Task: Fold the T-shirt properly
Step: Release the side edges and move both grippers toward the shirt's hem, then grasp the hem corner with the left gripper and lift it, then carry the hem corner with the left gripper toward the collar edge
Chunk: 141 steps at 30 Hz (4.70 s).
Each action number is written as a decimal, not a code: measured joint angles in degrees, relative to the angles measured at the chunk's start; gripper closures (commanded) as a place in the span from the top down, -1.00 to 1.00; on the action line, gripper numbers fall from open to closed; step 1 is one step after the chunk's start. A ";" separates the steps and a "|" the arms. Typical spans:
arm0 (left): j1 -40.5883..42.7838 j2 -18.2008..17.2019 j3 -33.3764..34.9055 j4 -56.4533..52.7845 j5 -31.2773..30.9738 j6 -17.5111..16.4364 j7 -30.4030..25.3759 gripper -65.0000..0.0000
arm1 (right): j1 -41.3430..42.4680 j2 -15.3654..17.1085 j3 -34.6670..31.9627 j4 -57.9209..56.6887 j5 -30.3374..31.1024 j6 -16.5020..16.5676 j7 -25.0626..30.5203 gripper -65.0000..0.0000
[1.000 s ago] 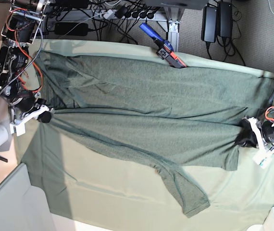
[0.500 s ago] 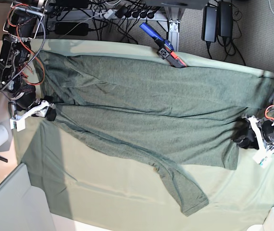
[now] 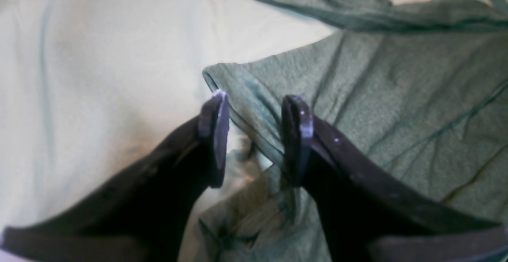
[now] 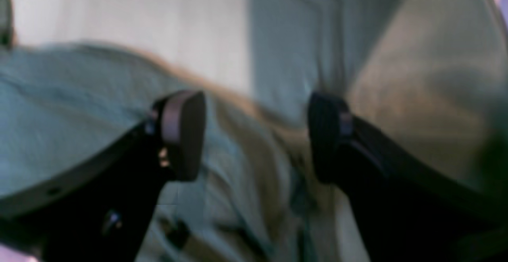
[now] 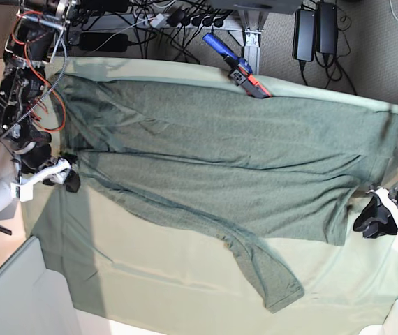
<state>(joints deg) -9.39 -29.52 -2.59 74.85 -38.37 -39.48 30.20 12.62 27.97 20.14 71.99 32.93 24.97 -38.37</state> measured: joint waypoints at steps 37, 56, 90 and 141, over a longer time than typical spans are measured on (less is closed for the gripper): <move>-29.35 23.28 10.05 -48.39 9.31 18.71 -18.34 0.18 | 8.02 -13.81 -8.90 -6.34 -13.00 0.11 -1.05 0.23; -29.40 29.55 9.35 -48.41 13.46 18.69 -17.86 0.06 | 8.02 -13.84 -8.61 -6.32 -9.81 0.13 -1.99 0.23; -29.49 29.35 1.92 -40.87 18.49 4.09 -10.91 -1.00 | 8.02 -13.84 -8.61 -6.32 -10.14 0.13 -2.38 0.23; -20.87 23.93 -0.76 -31.06 25.53 14.86 -10.99 0.02 | 8.00 -13.49 -8.57 -6.34 -10.69 0.11 -2.62 0.23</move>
<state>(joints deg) -30.26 -5.58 -3.36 43.79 -12.84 -24.62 19.20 20.62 14.48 11.57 65.65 22.24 25.08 -40.99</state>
